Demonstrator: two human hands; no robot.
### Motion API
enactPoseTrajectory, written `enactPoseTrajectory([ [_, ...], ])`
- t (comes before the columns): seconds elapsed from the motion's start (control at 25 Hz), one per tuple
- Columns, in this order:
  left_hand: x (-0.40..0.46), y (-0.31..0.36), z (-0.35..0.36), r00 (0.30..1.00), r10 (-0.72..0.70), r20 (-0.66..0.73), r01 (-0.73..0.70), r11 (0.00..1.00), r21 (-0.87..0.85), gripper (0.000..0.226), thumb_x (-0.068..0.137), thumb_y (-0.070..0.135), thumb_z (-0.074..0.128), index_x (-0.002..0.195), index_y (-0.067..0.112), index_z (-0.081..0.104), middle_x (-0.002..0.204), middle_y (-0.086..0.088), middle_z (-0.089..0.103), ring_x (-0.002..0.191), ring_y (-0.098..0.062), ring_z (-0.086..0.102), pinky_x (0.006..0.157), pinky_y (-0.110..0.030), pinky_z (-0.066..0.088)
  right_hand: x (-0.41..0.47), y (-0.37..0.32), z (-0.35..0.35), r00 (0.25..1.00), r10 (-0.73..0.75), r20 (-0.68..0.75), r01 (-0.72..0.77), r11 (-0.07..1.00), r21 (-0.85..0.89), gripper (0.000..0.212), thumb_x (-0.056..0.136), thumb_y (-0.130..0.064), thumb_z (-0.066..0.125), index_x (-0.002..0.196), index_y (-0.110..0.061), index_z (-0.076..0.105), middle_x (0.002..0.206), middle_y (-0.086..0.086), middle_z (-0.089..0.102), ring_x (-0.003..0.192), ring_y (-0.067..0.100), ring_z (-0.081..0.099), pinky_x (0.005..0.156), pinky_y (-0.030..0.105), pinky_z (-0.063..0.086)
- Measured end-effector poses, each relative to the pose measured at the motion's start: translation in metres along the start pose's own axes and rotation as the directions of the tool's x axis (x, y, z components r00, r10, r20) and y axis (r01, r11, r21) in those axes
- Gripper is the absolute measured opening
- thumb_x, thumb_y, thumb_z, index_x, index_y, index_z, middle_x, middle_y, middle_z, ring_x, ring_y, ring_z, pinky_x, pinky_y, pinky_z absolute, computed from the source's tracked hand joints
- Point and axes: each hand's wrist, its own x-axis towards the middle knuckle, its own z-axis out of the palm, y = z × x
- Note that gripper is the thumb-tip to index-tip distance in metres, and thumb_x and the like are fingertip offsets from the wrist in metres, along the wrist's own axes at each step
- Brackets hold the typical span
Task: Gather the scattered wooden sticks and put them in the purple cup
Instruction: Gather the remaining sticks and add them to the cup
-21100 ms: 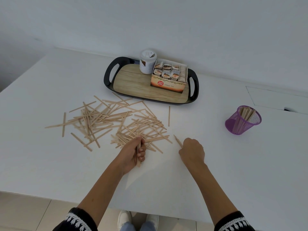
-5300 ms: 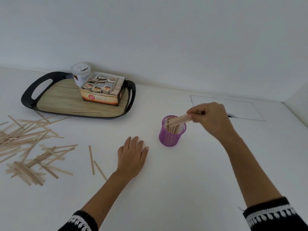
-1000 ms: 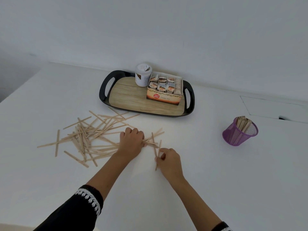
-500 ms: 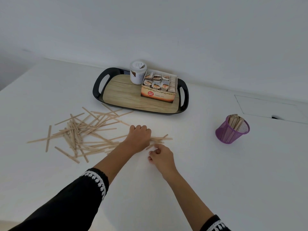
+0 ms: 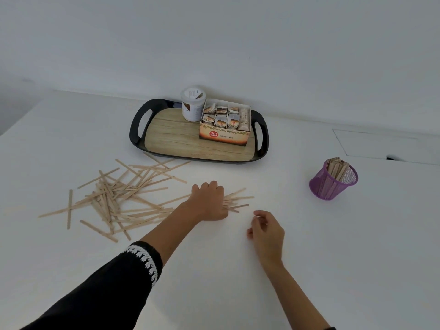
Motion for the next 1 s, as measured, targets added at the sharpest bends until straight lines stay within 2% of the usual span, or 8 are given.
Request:
enactPoseTrajectory([
  [0.16,0.002,0.005,0.008,0.986,0.094,-0.140,-0.060,0.972,0.227,0.024,0.087,0.019,0.043,0.106,0.005,0.049,0.109,-0.010,0.050,0.088,-0.025,0.045,0.072,-0.035,0.027,0.000,0.009,-0.003,0.986,-0.167,0.014,0.167,0.971,-0.170,0.020,0.087,-0.001,0.052,0.092,-0.016,0.064,0.069,0.002,0.062,0.057,0.015,0.062,0.060,0.026,0.053],
  [0.32,0.001,0.009,0.006,0.976,0.065,-0.206,0.025,0.912,0.408,0.016,0.078,0.011,0.056,0.094,0.011,0.058,0.096,-0.004,0.058,0.083,-0.021,0.056,0.066,-0.031,0.034,0.001,0.011,0.001,0.979,-0.204,0.001,0.199,0.955,-0.219,0.018,0.086,-0.001,0.053,0.095,-0.010,0.066,0.074,0.000,0.062,0.065,0.021,0.061,0.066,0.041,0.055],
  [0.48,0.011,0.008,0.014,0.982,0.123,-0.140,-0.058,0.914,0.402,0.017,0.086,0.000,0.047,0.101,0.007,0.050,0.103,-0.008,0.055,0.088,-0.024,0.052,0.069,-0.033,0.030,-0.001,0.010,0.002,0.970,-0.243,-0.013,0.232,0.940,-0.249,0.017,0.085,0.000,0.055,0.092,-0.010,0.066,0.075,-0.004,0.061,0.064,0.014,0.058,0.064,0.031,0.051],
  [0.6,0.002,0.009,0.005,0.959,0.219,-0.183,-0.105,0.867,0.487,0.015,0.065,0.017,0.071,0.073,0.020,0.058,0.069,0.005,0.058,0.059,-0.012,0.049,0.056,-0.027,0.030,-0.001,0.009,0.003,0.967,-0.254,-0.022,0.239,0.933,-0.269,0.015,0.084,0.000,0.057,0.092,-0.010,0.067,0.078,-0.005,0.062,0.066,0.007,0.055,0.065,0.020,0.044],
  [0.68,-0.002,0.004,0.003,0.927,0.289,-0.240,-0.141,0.859,0.491,0.018,0.056,0.020,0.073,0.056,0.024,0.056,0.053,0.009,0.050,0.046,-0.010,0.045,0.046,-0.023,0.032,-0.001,0.008,0.003,0.964,-0.264,-0.023,0.246,0.926,-0.285,0.015,0.084,0.000,0.057,0.092,-0.009,0.067,0.078,-0.004,0.062,0.067,0.008,0.055,0.065,0.019,0.044],
  [0.76,-0.002,-0.007,0.008,0.865,0.379,-0.330,-0.202,0.864,0.461,0.011,0.069,0.015,0.057,0.059,0.020,0.058,0.053,0.006,0.049,0.045,-0.013,0.044,0.044,-0.024,0.033,-0.001,0.008,0.003,0.960,-0.279,-0.026,0.259,0.920,-0.294,0.015,0.084,0.001,0.058,0.092,-0.008,0.067,0.079,-0.003,0.062,0.067,0.010,0.055,0.066,0.021,0.045],
  [0.88,-0.002,-0.017,0.012,0.825,0.414,-0.383,-0.292,0.895,0.338,0.036,0.084,0.004,0.028,0.077,0.013,0.062,0.062,0.001,0.053,0.051,-0.018,0.047,0.047,-0.028,0.039,-0.002,0.008,0.003,0.959,-0.283,-0.024,0.263,0.917,-0.299,0.015,0.084,0.001,0.058,0.093,-0.008,0.067,0.080,-0.003,0.063,0.068,0.011,0.056,0.068,0.022,0.045],
  [1.0,0.003,-0.025,0.014,0.857,0.301,-0.417,-0.346,0.938,-0.033,0.022,0.102,0.015,0.028,0.099,0.009,0.049,0.071,-0.004,0.050,0.059,-0.023,0.046,0.054,-0.036,0.037,-0.002,0.008,0.004,0.958,-0.287,-0.026,0.266,0.915,-0.304,0.015,0.084,0.001,0.058,0.092,-0.008,0.067,0.078,-0.004,0.062,0.067,0.009,0.055,0.066,0.018,0.043],
])
